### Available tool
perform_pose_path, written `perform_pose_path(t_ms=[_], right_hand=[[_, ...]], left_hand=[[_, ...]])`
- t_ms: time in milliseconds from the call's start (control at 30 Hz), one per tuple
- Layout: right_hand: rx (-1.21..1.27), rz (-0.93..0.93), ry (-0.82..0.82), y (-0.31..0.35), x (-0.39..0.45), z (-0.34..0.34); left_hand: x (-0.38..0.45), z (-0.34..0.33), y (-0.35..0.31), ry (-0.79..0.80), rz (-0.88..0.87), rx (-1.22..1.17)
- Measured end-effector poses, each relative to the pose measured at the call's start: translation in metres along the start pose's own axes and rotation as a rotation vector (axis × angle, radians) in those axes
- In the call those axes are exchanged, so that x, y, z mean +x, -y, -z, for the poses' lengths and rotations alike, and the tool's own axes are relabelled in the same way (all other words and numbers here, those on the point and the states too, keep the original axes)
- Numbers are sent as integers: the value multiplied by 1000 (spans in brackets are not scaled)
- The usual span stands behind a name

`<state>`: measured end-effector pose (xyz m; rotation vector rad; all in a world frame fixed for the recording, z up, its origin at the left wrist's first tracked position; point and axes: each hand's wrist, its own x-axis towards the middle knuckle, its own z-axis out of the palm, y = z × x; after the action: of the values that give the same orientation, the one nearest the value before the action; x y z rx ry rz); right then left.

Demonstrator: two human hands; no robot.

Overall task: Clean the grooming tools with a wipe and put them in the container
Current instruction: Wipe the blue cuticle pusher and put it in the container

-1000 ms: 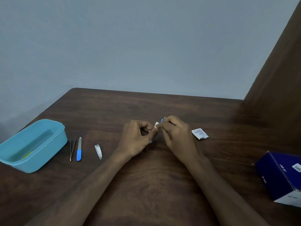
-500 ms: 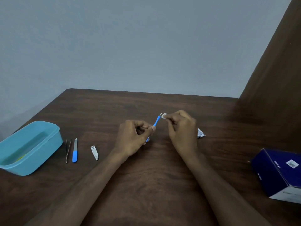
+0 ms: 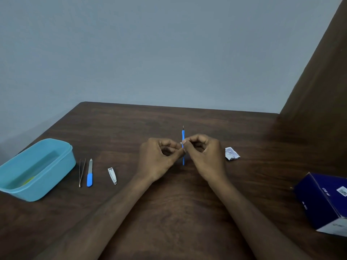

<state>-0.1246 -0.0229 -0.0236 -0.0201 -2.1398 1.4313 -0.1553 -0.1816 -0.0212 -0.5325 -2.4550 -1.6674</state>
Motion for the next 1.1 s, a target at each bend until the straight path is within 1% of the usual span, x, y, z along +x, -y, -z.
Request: perform_pose_path(t_ms=[67,200,267,333,433,500,633,800,867,967,1033,1100], right_hand=[[-106,137,-51,2,1,5],[-271,499,-131,7,6,25],[-377,618,-107,2,8,30],[-455,675,-46,-6,10,30],[-499,697,13,-11,13,28],[-510,710,39,-11,15,28],[-540,732,73,-10,15,28],[-527,750,80,-9,16,29],[-454,708,34,-8,13,30],[-341,600,-121,-2,8,29],[-298,607,-159,2,4,26],[-304,677,-127,3,3,20]], left_hand=[[-1,2,-2,42,5,-11],[0,7,-2,102,31,-88],[0,6,-3,77,16,-152],[-1,5,-6,12,5,-219],[1,6,-6,-122,-19,-161],[2,7,-3,-173,-47,-105],[2,7,0,-179,-90,-56],[3,5,3,-181,-64,12],[4,5,5,-203,-34,0],[7,6,6,-240,21,-46],[8,5,5,-243,45,-53],[8,3,4,-232,50,-44]])
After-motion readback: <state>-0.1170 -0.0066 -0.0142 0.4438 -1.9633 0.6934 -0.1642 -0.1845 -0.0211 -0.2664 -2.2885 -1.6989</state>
